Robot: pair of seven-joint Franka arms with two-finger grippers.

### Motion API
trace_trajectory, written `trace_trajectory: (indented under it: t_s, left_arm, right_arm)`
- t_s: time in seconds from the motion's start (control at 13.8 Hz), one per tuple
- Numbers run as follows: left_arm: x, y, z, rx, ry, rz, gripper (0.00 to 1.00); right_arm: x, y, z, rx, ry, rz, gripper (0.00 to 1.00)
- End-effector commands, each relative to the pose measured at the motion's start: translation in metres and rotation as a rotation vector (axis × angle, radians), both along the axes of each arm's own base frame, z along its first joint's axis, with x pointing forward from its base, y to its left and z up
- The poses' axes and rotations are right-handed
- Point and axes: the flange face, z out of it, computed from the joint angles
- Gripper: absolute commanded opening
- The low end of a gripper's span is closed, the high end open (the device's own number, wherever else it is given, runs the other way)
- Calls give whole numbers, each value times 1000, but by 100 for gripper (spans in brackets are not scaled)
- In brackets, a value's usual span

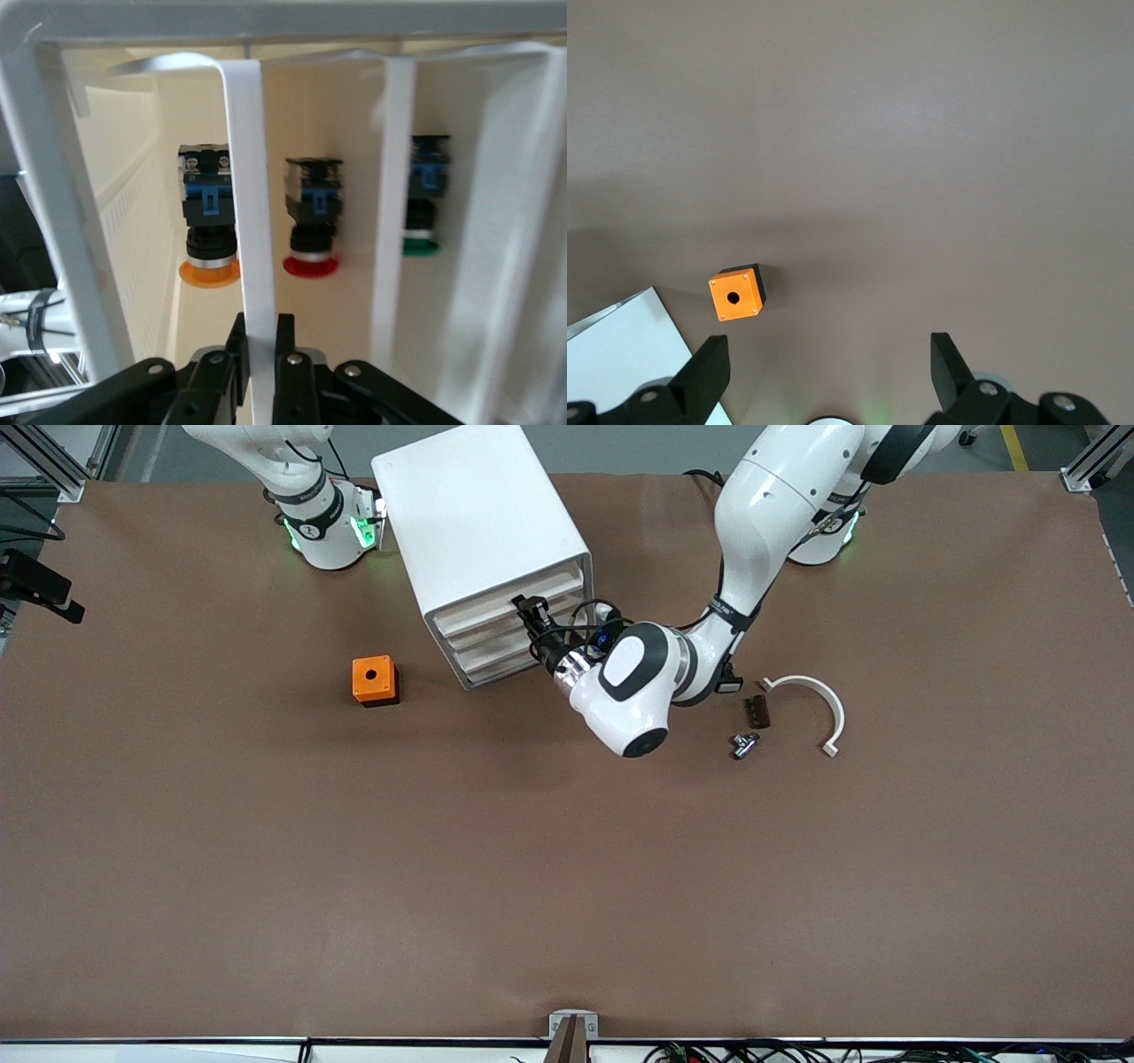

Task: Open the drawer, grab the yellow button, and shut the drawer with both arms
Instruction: 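Pull the top drawer open with the left gripper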

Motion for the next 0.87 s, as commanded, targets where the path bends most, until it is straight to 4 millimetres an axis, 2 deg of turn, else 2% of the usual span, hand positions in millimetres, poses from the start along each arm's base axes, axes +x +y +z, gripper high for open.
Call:
trace_trajectory:
  t_s: [0.0, 0.22, 0.29, 0.51, 0.65, 0.72, 0.79]
  left_arm:
    - [56, 33, 18, -7, -45, 111, 0]
    - [95, 71, 23, -29, -76, 188, 0]
    - [102, 78, 24, -35, -95, 208, 0]
    - [117, 83, 25, -27, -136, 267, 0]
    - [119, 85, 26, -31, -148, 275, 0]
    - [120, 87, 26, -30, -148, 278, 8]
    - [121, 87, 27, -31, -149, 278, 22]
  right_arm:
    - [-6, -2, 9, 3, -15, 4, 100]
    - [-1, -7, 17, 0, -35, -7, 100]
    - [2, -7, 13, -2, -29, -7, 100]
    - [7, -7, 11, -12, -24, 1, 100]
    - [12, -7, 1, -10, -11, 44, 100]
    - [16, -9, -2, -15, -1, 52, 100]
    - [20, -7, -7, -19, 2, 61, 100]
